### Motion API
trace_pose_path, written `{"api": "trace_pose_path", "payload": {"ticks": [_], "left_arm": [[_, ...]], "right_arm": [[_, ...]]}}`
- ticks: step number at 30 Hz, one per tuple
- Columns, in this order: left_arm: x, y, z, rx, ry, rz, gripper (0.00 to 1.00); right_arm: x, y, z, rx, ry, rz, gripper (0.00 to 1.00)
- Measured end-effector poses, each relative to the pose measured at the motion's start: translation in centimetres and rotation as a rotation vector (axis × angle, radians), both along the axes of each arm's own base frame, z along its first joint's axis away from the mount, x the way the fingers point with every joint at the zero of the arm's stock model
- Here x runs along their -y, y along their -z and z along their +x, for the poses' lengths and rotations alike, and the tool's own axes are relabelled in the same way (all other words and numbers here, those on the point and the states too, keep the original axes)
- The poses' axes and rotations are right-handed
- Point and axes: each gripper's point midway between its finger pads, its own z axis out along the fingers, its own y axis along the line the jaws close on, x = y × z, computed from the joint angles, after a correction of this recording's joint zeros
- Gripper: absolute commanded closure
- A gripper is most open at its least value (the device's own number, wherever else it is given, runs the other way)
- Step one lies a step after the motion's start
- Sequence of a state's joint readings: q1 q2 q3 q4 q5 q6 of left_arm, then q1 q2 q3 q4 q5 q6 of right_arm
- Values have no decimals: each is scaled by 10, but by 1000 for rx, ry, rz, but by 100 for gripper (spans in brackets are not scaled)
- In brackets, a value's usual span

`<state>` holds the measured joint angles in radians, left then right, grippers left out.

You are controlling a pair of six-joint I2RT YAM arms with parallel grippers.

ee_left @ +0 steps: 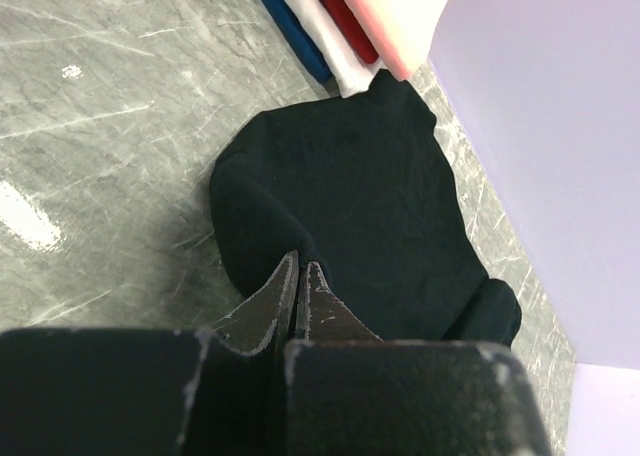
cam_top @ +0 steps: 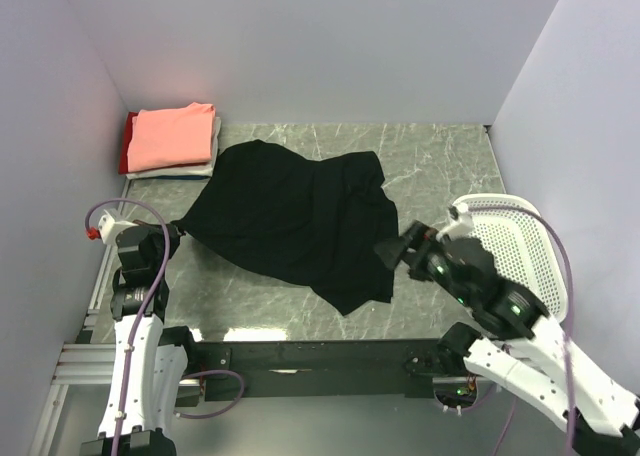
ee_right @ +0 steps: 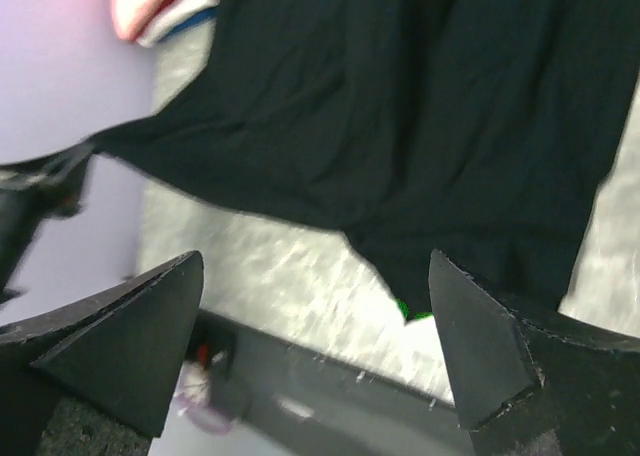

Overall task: Fold and stack the t-shirts
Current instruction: Flatten the tshirt out

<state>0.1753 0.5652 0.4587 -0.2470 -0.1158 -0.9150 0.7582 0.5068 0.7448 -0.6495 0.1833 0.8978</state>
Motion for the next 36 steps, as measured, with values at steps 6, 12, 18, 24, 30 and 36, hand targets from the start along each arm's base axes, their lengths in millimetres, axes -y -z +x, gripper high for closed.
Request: {"api": "trace_pose_path", "payload": {"ticks": [6,12,18,24,30,36], "left_arm": [[1,-2,-1,4,11,9,100],[2,-6,-1,14,19,13,100],[2,-6,-1,15,19,12,100],[2,-6,-1,14,20,12,100],[3,-6,-1,14,20,12,99],[3,-8,-1,20,20,14,100]], "right_arm": [[22,54,70,-115,116,-77,15],[31,121,45,-243,74,-99,21],[28,158,33,-303,53,-83,23],[28,176,35,-349,75,-82,27],[31,199,45,-412,121,-118,34],[34,202,65,-414,166,-145,40]]}}
